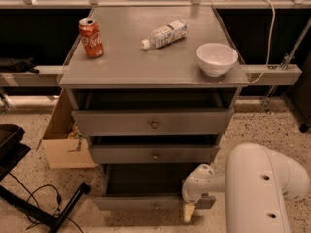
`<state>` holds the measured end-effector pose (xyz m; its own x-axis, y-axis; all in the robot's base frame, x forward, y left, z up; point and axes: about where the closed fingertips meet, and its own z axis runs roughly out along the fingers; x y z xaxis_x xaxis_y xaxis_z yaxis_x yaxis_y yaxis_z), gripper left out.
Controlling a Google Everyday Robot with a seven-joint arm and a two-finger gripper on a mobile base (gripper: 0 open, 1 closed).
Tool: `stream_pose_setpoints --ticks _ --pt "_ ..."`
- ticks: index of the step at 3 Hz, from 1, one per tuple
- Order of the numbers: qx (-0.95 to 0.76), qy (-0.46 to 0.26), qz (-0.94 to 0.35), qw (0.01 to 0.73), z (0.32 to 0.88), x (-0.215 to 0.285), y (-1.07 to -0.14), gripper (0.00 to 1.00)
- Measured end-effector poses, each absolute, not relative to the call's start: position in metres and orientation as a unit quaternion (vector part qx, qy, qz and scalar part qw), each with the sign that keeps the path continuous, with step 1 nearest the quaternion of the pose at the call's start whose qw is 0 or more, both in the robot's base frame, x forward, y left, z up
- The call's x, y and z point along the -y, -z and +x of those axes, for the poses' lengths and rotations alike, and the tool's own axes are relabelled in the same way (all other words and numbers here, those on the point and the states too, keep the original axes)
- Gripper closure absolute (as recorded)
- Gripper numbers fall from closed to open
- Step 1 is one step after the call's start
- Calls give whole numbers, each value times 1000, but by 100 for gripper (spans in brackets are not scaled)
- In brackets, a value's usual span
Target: Open bottom drawer
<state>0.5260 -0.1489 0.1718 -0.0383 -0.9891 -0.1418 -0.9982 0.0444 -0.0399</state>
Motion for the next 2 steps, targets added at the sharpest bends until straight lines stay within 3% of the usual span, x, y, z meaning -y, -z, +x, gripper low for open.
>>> stream_pose_setpoints --ticks 1,2 --pt "-720 -35 -690 65 526 149 -172 0" --pt "-736 -53 -674 35 490 157 -161 18"
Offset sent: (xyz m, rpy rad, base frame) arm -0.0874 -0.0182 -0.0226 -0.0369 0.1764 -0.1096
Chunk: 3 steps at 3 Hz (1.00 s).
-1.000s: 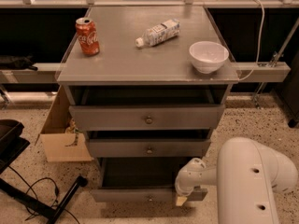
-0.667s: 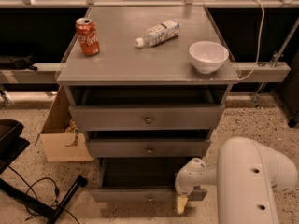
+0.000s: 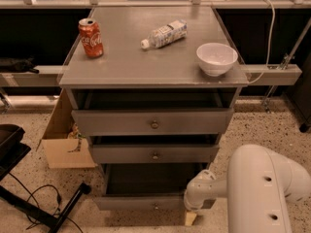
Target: Open bottom drawer
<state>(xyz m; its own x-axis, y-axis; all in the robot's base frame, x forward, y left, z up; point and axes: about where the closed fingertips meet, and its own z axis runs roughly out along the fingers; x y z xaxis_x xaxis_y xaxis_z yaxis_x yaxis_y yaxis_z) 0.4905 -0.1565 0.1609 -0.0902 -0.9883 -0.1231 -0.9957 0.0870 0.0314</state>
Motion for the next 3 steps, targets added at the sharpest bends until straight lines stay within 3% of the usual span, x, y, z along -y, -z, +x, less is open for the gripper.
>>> stream_pose_setpoints --ticks 1,2,3 --pt "-743 -80 -664 6 455 156 -150 42" --pt "-744 -82 -664 5 453 155 -156 65" --pt "-744 -82 -664 5 456 156 -160 96"
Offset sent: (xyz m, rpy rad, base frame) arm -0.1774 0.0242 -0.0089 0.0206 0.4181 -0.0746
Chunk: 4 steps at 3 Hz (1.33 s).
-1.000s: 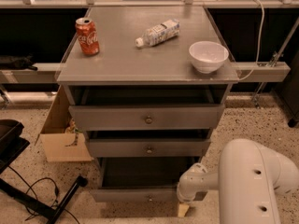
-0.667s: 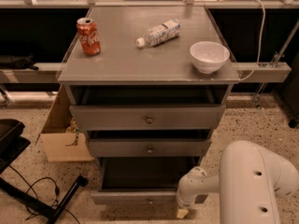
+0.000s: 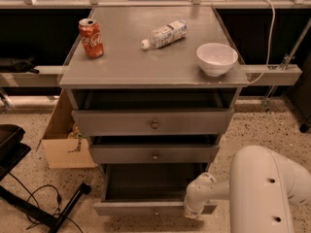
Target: Open bottom drawer
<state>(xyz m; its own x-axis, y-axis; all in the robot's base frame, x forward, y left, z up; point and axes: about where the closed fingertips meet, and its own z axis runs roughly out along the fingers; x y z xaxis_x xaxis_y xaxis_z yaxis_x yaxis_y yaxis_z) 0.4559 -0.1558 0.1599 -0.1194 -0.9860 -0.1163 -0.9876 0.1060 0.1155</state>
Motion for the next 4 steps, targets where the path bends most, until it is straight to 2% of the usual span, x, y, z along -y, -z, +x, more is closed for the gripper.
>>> stream_pose_setpoints --ticks 1,3,4 --pt "-744 -82 -664 5 459 156 -162 100" --pt "-745 -87 -662 3 462 157 -167 100" --pt "-745 -87 -662 3 466 158 -167 81"
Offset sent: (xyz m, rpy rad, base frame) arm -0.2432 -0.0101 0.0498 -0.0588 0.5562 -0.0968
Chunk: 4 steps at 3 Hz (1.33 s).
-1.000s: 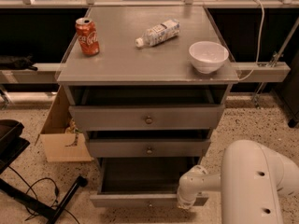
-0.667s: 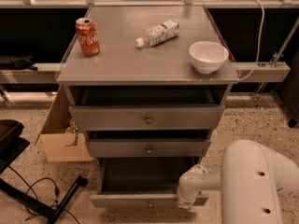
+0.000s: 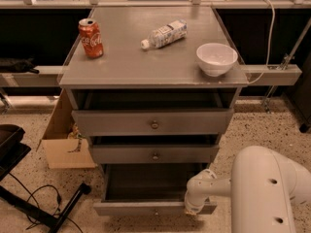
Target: Open bottom drawer
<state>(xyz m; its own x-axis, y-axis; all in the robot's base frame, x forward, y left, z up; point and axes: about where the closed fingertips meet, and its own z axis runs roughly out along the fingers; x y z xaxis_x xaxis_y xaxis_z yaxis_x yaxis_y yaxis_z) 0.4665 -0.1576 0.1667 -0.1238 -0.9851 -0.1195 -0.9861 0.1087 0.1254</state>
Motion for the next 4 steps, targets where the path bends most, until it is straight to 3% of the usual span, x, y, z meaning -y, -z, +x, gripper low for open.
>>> stream_pose_setpoints --ticks 1,3,4 --pt "-745 -87 -662 3 467 158 -167 50" --pt "-744 -86 -663 4 467 158 -169 0" --pt "-723 -63 -688 23 466 150 -216 0"
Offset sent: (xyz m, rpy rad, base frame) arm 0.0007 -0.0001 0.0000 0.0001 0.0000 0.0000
